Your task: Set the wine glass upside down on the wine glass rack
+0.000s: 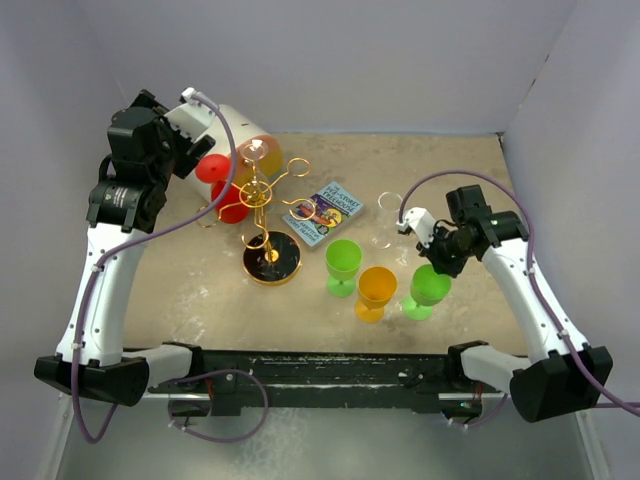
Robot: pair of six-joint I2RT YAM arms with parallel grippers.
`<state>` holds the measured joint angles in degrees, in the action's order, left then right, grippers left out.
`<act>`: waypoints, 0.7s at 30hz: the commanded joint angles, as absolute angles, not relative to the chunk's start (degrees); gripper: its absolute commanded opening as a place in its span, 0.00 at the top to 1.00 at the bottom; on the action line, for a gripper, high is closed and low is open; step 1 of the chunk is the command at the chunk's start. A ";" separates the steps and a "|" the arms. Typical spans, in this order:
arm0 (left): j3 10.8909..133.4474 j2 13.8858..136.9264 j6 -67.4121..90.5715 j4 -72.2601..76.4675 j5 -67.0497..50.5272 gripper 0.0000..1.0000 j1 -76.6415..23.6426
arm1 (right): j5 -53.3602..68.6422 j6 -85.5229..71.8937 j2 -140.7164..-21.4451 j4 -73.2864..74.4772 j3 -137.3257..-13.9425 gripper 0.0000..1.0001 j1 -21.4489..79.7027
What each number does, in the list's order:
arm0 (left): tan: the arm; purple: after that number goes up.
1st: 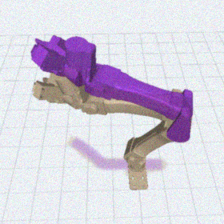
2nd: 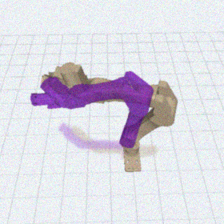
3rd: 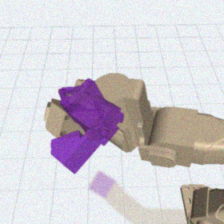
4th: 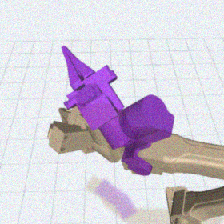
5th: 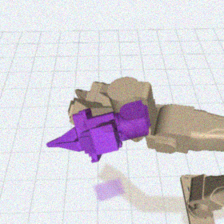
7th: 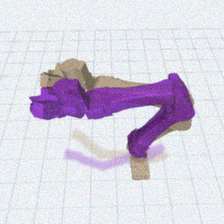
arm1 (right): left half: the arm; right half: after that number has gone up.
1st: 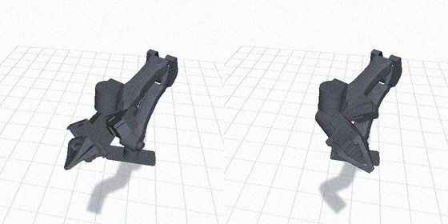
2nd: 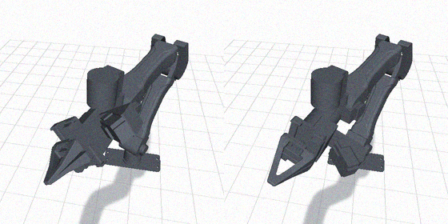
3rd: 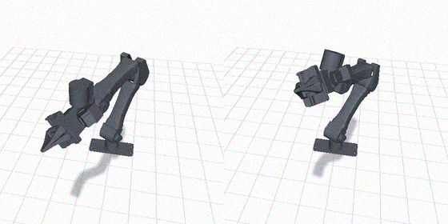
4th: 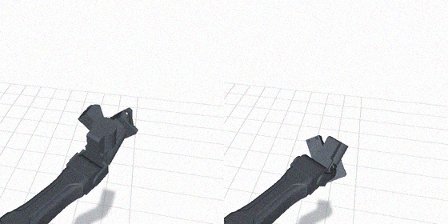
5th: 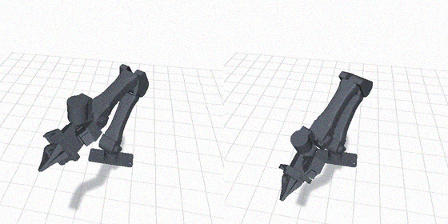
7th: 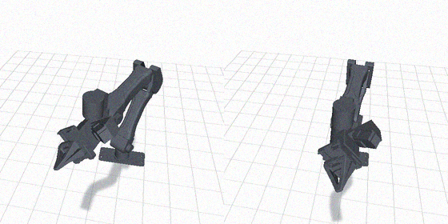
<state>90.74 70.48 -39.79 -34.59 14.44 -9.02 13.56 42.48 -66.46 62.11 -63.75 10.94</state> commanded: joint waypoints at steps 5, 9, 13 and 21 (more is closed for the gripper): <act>91.10 68.72 -37.52 -31.70 14.81 0.01 -8.59 | -4.18 41.90 -64.93 56.76 -73.15 1.00 8.21; 91.14 68.50 -37.67 -31.86 14.38 0.01 -8.61 | -8.16 41.72 -66.14 52.54 -77.02 1.00 6.06; 91.47 68.51 -37.58 -32.06 13.62 0.01 -8.61 | -11.75 40.58 -68.35 47.95 -80.74 1.00 5.37; 93.11 68.27 -35.94 -32.92 12.12 0.01 -8.61 | -18.33 36.57 -72.97 38.37 -87.07 1.00 5.27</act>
